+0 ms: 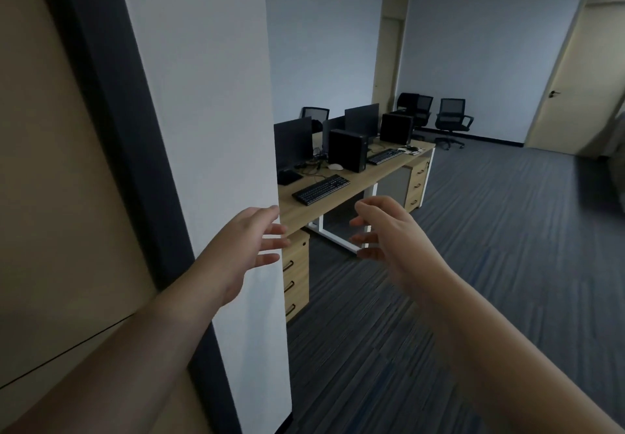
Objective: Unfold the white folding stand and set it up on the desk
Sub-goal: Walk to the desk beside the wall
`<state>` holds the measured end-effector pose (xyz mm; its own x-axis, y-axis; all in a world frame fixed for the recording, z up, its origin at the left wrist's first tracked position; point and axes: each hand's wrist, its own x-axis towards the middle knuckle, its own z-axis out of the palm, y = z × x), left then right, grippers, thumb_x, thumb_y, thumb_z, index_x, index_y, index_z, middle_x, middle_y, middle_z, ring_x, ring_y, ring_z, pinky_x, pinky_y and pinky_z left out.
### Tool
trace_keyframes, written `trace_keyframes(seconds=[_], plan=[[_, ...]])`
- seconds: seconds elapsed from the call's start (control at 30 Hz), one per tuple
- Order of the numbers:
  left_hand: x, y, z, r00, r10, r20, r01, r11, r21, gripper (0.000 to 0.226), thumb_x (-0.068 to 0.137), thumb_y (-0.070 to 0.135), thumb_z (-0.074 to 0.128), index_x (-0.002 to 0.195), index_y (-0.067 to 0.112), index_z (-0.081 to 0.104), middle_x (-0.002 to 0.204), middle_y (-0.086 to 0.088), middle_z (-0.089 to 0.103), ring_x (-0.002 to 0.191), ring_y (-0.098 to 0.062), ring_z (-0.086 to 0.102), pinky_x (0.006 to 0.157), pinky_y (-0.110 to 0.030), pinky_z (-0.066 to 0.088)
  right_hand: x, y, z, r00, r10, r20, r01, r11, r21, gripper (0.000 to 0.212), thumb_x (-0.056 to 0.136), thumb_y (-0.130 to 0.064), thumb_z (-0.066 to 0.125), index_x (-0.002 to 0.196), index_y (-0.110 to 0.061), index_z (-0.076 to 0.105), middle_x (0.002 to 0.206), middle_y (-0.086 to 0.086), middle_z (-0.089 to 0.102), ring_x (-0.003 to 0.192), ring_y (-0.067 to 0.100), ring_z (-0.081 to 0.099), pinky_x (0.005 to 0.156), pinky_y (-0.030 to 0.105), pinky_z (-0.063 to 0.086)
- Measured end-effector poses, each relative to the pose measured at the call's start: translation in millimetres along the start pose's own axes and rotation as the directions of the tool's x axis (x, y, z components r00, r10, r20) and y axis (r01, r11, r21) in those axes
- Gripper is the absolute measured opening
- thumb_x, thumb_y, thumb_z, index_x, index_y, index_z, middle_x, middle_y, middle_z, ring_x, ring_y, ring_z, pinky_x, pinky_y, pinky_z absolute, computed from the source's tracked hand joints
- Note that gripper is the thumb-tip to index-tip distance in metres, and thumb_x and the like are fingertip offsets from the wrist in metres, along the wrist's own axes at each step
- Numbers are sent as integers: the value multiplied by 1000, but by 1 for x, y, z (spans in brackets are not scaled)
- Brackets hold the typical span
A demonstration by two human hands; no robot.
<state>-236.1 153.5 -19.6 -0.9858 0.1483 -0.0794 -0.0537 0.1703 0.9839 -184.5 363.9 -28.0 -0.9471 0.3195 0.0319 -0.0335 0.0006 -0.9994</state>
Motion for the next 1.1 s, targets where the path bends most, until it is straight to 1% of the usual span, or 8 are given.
trace_keyframes(seconds=[0.1, 0.2, 0.37, 0.53, 0.7, 0.9, 1.0, 1.1], plan=[[51, 14, 23, 1000, 14, 22, -13, 999, -52, 31, 106, 35, 51, 127, 16, 62, 117, -8, 73, 103, -23, 75, 78, -33, 61, 48, -9, -15, 999, -8, -41, 7, 1000, -20, 11, 102, -29, 62, 109, -25, 68, 103, 5, 71, 88, 23, 67, 79, 41, 59], [103, 36, 50, 998, 28, 61, -22, 994, -104, 24, 105, 36, 52, 116, 18, 64, 116, -11, 74, 104, -28, 76, 83, -40, 61, 95, -19, -34, 997, -6, -81, 4, 1000, -20, 14, 100, -28, 64, 112, -21, 69, 106, 10, 71, 88, 26, 67, 76, 39, 58], [170, 55, 93, 995, 42, 85, -32, 992, -123, 35, 106, 34, 52, 132, 12, 60, 120, -15, 73, 109, -33, 75, 92, -46, 60, 153, -21, -65, 994, -5, -108, 5, 1000, 0, 8, 103, -27, 62, 106, -22, 68, 106, 9, 67, 86, 25, 65, 65, 33, 56], [224, 59, 137, 995, 23, 98, -12, 994, -112, 36, 105, 35, 53, 132, 12, 60, 121, -15, 73, 108, -32, 76, 95, -48, 60, 217, -13, -101, 995, 10, -97, -11, 1000, -10, 11, 102, -29, 62, 110, -22, 68, 109, 9, 68, 87, 24, 67, 69, 35, 58], [274, 64, 194, 1000, -2, 23, 5, 993, -115, 36, 106, 34, 52, 133, 12, 59, 122, -13, 72, 111, -31, 74, 101, -52, 58, 291, 4, -144, 999, 12, -31, -12, 1000, 8, 20, 102, -31, 63, 117, -21, 69, 111, 10, 69, 87, 24, 67, 71, 35, 59], [336, 87, 287, 990, -76, -117, 56, 984, -167, 36, 107, 28, 53, 137, 8, 58, 125, -16, 72, 116, -35, 72, 98, -49, 57, 391, 7, -217, 998, -4, 70, 5, 1000, -16, 20, 101, -35, 63, 116, -24, 68, 114, 10, 72, 90, 24, 69, 74, 35, 61], [359, 91, 318, 985, -80, -152, 56, 986, -157, 36, 106, 30, 54, 135, 9, 60, 121, -14, 73, 111, -33, 74, 97, -49, 57, 432, 1, -248, 993, 3, 115, 0, 1000, -20, 15, 102, -33, 62, 112, -26, 69, 114, 10, 72, 91, 24, 69, 76, 37, 60], [381, 93, 331, 979, -66, -194, 32, 984, -174, 30, 105, 32, 55, 127, 12, 62, 121, -15, 73, 112, -35, 73, 86, -45, 60, 472, -3, -264, 988, 13, 155, -11, 1000, -19, 13, 103, -32, 61, 111, -26, 69, 113, 10, 72, 89, 23, 68, 79, 39, 59]])
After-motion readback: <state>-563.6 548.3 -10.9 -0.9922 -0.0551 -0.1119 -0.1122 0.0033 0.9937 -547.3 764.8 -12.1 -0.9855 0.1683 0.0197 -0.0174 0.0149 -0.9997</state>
